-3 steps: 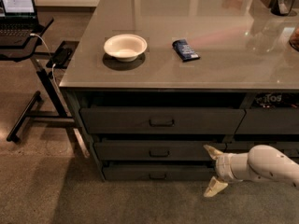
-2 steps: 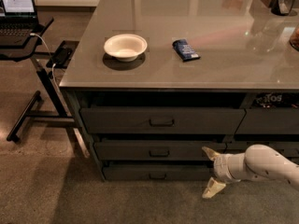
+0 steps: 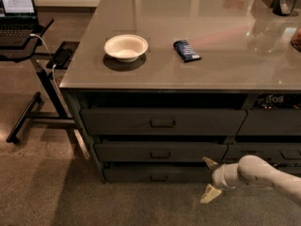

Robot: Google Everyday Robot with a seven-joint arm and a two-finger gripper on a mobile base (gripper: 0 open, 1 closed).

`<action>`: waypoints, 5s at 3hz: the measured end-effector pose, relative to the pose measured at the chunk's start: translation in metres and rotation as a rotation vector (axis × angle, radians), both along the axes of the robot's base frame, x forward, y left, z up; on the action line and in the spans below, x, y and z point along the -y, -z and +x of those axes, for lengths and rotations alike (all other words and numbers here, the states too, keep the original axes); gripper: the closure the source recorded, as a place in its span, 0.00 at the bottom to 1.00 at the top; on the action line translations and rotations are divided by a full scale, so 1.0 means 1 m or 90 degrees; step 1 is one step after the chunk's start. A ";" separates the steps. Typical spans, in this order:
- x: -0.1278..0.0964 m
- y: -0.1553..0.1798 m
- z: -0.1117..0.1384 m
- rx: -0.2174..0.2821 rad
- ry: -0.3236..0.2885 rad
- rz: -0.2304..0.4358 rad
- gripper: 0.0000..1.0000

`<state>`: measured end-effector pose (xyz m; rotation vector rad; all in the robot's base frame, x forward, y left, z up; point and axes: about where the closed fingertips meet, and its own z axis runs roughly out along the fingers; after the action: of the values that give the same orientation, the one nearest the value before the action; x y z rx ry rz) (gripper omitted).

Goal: Open bottom drawer

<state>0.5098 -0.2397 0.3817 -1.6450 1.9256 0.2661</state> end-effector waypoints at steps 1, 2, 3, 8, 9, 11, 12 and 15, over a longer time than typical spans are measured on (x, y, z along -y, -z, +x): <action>-0.001 0.050 0.004 -0.015 0.010 0.030 0.00; -0.015 0.092 0.001 -0.034 0.001 0.059 0.00; -0.030 0.126 0.006 -0.036 -0.002 0.086 0.00; -0.033 0.184 0.100 0.050 0.055 0.080 0.00; -0.036 0.187 0.100 0.050 0.052 0.080 0.00; -0.045 0.219 0.093 0.038 0.045 0.076 0.00; -0.045 0.219 0.093 0.038 0.045 0.076 0.18; -0.045 0.219 0.093 0.038 0.045 0.076 0.88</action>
Offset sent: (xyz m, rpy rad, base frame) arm -0.0015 0.0262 -0.1388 0.1422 0.0868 0.0114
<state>0.6031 -0.1945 0.1631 -1.4877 1.8817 0.2946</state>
